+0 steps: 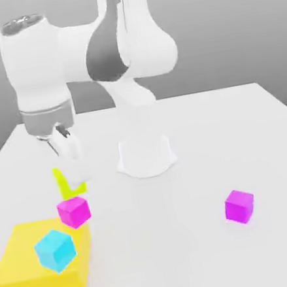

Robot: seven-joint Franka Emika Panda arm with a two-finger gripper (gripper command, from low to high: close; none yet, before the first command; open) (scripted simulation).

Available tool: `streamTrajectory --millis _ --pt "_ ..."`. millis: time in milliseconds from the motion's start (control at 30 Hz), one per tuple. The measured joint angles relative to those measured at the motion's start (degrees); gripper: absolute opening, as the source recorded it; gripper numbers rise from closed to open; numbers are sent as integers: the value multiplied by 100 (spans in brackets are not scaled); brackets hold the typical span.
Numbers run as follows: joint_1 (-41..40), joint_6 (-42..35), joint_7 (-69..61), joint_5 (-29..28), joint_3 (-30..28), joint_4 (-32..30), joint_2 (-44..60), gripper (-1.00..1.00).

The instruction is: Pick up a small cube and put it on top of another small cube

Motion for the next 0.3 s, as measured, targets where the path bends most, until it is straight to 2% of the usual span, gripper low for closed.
streamTrajectory --millis 167,200,300 --pt "-13 1021 -117 -24 -162 -261 762 -100" --pt "-1 1229 -129 -13 -178 -297 934 100" --pt "-1 1229 -129 -13 -178 -297 934 100"
